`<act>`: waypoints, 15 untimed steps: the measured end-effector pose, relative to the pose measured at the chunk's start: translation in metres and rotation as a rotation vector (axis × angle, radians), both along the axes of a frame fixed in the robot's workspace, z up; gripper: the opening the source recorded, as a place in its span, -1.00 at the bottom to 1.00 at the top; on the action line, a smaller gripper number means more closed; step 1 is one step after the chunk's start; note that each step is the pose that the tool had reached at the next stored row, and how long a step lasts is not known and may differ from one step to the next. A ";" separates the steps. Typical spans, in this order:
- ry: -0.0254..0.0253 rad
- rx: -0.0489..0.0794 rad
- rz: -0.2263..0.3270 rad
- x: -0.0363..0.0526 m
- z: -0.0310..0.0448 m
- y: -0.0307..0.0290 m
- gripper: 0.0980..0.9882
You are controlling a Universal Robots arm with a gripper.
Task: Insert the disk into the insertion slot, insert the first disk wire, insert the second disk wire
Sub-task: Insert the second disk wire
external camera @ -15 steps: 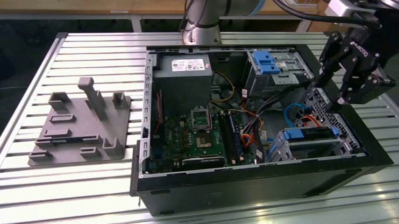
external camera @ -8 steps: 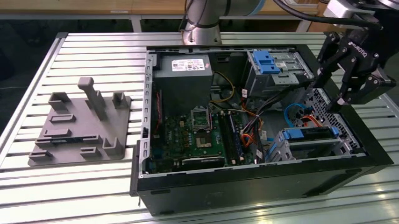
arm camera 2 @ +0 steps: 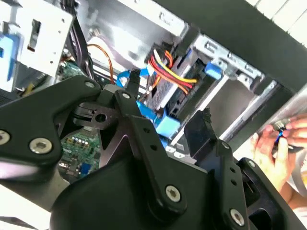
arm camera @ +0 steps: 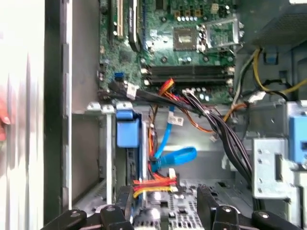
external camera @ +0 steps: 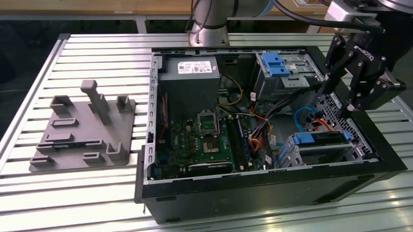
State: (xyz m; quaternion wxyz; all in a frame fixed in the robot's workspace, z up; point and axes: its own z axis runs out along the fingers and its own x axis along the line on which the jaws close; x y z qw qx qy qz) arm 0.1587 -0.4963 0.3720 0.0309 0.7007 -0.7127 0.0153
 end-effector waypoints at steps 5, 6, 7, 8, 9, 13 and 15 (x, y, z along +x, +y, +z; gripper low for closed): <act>0.0001 -0.021 0.003 -0.0058 -0.0001 -0.0017 0.21; 0.0000 -0.022 0.003 -0.0078 -0.0003 -0.0018 0.21; 0.0001 -0.022 0.003 -0.0093 -0.0004 -0.0019 0.06; 0.0003 -0.022 0.003 -0.0103 -0.0006 -0.0019 -0.08; 0.0011 -0.022 0.003 -0.0104 -0.0008 -0.0019 -0.08; 0.0040 -0.022 0.003 -0.0114 -0.0014 -0.0019 -0.22; 0.0046 -0.022 0.003 -0.0133 -0.0017 -0.0020 -0.22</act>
